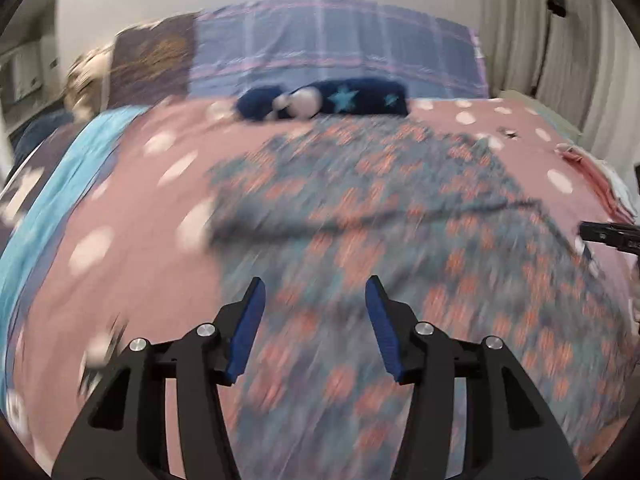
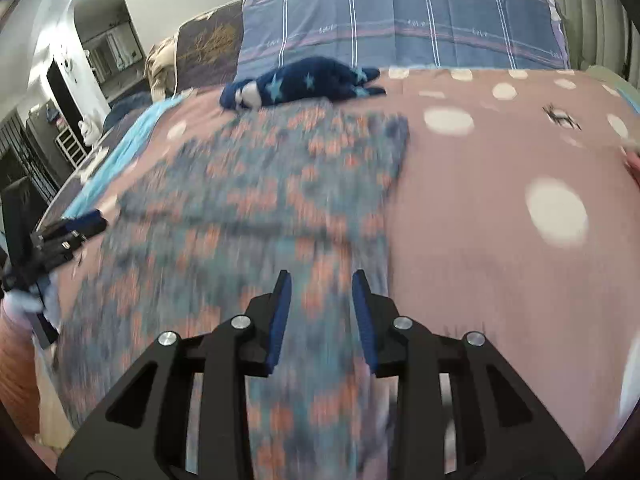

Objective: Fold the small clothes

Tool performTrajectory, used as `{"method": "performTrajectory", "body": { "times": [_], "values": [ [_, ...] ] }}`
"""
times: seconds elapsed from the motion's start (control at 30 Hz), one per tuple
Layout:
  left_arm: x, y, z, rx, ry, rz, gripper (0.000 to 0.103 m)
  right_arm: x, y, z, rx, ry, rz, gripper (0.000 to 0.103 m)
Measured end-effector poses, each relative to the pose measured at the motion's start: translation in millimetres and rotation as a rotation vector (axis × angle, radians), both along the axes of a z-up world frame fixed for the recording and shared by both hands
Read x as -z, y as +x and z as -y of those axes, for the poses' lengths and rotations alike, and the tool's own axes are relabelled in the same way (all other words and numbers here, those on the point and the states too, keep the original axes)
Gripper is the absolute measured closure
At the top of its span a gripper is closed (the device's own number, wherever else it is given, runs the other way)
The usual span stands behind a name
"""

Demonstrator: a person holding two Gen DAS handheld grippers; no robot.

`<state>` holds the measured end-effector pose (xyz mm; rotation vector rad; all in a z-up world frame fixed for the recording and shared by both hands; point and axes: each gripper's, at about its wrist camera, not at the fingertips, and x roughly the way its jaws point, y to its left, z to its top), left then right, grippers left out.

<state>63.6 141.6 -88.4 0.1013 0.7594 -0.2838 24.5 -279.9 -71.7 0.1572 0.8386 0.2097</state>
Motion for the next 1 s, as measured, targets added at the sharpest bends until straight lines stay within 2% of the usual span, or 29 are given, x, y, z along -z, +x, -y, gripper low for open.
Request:
{"method": "performTrajectory", "body": {
  "times": [0.07,0.2,0.37,0.47,0.6,0.83,0.9,0.93,0.97,1.0],
  "values": [
    [11,-21,-28,-0.063,-0.015,-0.041,0.05,14,-26,10,0.03,0.029,-0.036,0.071],
    [23,-44,-71,-0.139,-0.119,-0.114,0.05,29,-54,23,0.071,0.115,-0.094,0.071],
    [33,-74,-86,-0.083,-0.222,-0.149,0.05,34,-85,31,0.109,0.186,-0.106,0.07],
    [41,-86,-81,-0.035,-0.278,-0.168,0.05,36,-105,31,0.123,0.206,-0.105,0.07],
    [47,-107,-64,0.023,-0.27,-0.142,0.05,38,-124,29,0.128,0.232,-0.108,0.069],
    [54,-137,-78,0.038,-0.432,-0.152,0.05,41,-151,30,0.117,0.287,-0.122,0.068],
    [55,-144,-79,0.044,-0.436,-0.15,0.051,42,-159,30,0.103,0.299,-0.128,0.068],
    [55,-147,-78,0.046,-0.428,-0.146,0.057,42,-162,29,0.097,0.305,-0.131,0.067],
    [54,-152,-76,0.038,-0.407,-0.135,0.071,43,-165,29,0.09,0.314,-0.136,0.067],
    [54,-155,-74,0.028,-0.383,-0.129,0.078,43,-169,28,0.078,0.33,-0.144,0.067]
  ]
}}
